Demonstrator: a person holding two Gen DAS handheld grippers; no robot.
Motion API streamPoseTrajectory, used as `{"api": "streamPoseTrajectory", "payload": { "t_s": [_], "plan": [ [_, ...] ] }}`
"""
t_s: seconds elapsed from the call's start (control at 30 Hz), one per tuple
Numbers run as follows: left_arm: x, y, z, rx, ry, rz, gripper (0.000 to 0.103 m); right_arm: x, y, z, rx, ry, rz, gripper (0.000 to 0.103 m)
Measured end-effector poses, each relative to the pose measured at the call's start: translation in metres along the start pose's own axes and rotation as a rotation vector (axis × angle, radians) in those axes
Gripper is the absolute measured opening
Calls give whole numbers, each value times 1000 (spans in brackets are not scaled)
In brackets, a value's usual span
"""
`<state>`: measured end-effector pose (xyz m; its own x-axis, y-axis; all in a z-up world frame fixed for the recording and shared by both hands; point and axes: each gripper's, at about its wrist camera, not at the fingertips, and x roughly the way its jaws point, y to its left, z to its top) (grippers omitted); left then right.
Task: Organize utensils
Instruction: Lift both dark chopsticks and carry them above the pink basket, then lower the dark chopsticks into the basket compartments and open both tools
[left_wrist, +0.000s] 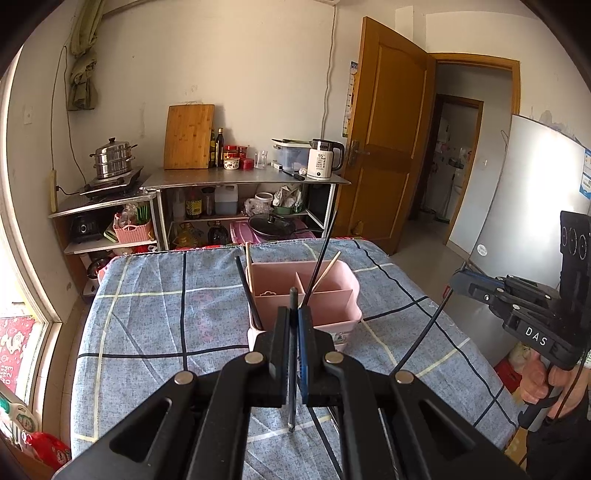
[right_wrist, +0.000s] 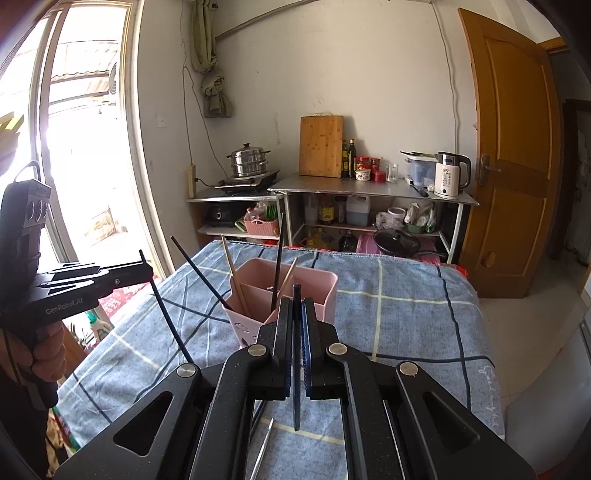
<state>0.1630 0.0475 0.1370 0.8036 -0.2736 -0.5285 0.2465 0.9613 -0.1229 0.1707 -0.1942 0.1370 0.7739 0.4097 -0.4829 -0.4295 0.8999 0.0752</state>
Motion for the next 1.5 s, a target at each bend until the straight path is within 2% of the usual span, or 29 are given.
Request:
{"api": "streamPoseTrajectory", "payload": {
  "t_s": [0.27,0.6,0.97,1.27,1.5],
  "plan": [
    [-12,-5,18,17,-20,-12,5,-2,4,11,-11,-19,24,4],
    [-28,-12,64,49,-88,-19,5,-5,20,47,-48,-90,63,4],
    [-19,-8,103,65,-142,-10,5,9,31,85,-36,-165,101,4],
    [14,9,108,36,-134,-23,5,33,28,95,-14,-170,104,4],
    [37,20,97,4,-93,-29,5,58,25,85,1,-123,108,4]
  ]
}}
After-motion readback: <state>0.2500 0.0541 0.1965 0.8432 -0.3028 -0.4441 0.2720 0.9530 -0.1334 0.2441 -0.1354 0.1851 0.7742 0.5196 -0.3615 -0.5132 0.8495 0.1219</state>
